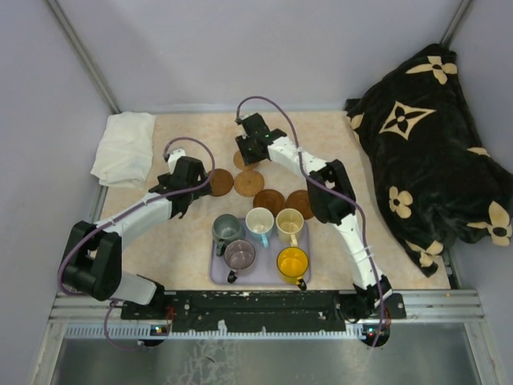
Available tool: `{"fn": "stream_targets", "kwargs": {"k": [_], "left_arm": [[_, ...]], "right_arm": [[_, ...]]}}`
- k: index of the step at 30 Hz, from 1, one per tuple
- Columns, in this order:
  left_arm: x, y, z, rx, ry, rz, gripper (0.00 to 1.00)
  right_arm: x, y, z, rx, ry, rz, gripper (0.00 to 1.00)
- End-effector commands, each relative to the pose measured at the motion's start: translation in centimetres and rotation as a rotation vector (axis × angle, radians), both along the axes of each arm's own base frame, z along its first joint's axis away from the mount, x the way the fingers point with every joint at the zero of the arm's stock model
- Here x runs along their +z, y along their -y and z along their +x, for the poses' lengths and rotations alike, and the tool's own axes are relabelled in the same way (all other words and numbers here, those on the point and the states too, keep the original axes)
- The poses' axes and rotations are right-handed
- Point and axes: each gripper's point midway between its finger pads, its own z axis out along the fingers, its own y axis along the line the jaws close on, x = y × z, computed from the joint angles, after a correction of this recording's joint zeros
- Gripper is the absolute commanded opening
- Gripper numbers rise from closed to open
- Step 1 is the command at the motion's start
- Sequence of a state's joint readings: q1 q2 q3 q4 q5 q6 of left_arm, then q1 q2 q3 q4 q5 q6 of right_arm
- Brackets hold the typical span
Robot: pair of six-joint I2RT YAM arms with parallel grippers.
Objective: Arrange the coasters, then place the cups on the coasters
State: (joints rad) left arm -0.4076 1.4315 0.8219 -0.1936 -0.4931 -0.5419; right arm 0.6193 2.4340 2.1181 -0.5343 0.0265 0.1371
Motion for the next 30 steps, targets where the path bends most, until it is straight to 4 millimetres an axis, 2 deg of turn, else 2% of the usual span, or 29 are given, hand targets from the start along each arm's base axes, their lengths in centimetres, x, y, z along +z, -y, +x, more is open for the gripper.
{"fn": "stream_targets", "kwargs": {"k": [1,10,15,22,23,26,30], "left_arm": [[0.1,0.0,0.3,0.003,0.015,-0.016,0.99],[0.2,0.2,0.4,-0.004,0.014,-0.026,0.99],[0.2,0.3,0.4,-0.008,0.012,-0.028,0.99],[0.2,0.5,0.4,-0.016,0.01,-0.033,0.99],[0.1,0.5,0.5,-0.017,0.008,-0.035,0.99],[0.0,0.7,0.6,-0.02,0.005,-0.04,0.99],[0.1,0.9,0.7,-0.024,0.004,-0.043,0.99]], "right_arm": [[-0.4,0.4,0.8,-0.007,0.024,-0.066,0.44],[-3.1,4.2,0.0,-0.077,-0.013,-0.234,0.46],[-4.1,7.2,-0.1,-0.185,-0.075,-0.237,0.46],[-4.0,15.4,-0.2,-0.413,-0.129,-0.231,0.45],[-4.5,17.1,-0.9,-0.448,-0.151,-0.236,0.44],[-3.9,21.0,-1.8,-0.545,-0.151,-0.229,0.43],[-3.2,24.6,-3.6,-0.608,-0.137,-0.245,0.43]]}}
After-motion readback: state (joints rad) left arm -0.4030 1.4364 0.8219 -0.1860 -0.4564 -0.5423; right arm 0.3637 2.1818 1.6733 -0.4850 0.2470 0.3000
